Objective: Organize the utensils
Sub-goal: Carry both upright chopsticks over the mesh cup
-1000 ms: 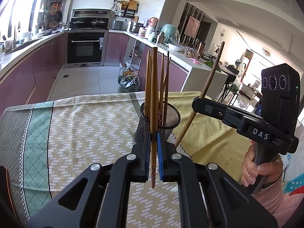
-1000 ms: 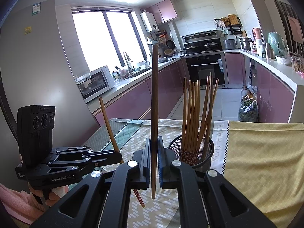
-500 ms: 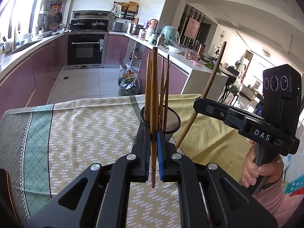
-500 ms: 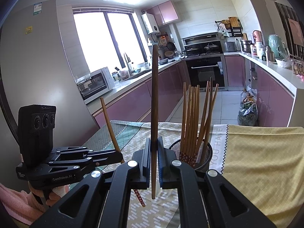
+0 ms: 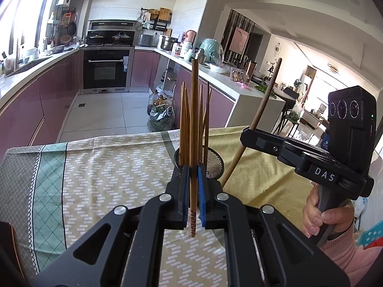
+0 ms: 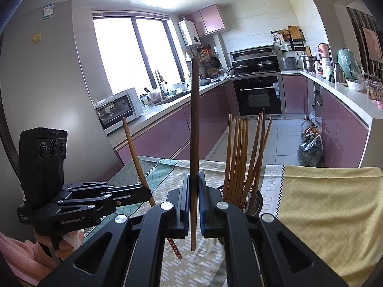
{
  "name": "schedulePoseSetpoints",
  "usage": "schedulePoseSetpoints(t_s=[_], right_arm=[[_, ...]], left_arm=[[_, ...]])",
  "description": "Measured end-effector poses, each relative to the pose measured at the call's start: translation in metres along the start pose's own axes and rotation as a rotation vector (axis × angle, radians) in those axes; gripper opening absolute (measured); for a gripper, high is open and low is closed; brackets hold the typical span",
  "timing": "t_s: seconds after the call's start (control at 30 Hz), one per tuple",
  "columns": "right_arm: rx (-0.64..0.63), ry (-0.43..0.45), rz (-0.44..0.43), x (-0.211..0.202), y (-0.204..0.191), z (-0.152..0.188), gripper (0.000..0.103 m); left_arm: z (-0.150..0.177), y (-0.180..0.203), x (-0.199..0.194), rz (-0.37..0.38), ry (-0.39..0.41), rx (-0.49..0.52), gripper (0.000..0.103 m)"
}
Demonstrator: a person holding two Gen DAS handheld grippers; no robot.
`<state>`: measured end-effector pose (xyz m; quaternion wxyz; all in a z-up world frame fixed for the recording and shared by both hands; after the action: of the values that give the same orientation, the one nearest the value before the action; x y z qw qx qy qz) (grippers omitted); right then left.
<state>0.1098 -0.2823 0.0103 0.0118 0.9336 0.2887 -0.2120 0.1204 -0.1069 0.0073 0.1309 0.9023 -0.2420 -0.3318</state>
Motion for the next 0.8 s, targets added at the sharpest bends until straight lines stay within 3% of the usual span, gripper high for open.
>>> schedulePoseSetpoints(t_s=[0.8], right_arm=[[-0.016,0.020,0.014,-0.004,0.010,-0.016,0.006]], left_arm=[[-0.022,0.011,-0.004,0.008,0.037,0.021,0.007]])
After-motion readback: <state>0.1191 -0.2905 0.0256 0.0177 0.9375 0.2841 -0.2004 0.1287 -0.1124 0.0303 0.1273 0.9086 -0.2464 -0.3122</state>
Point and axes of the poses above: each gripper's, at about its wrist camera, not at the fingertips, and x roughly the way its jaws point, y to its right, z to its underside, the point moved 4 cm from there along x, roughly the way its jaws point, and after that the axes turned 12 degrees about -x, right-handed, at the moved point
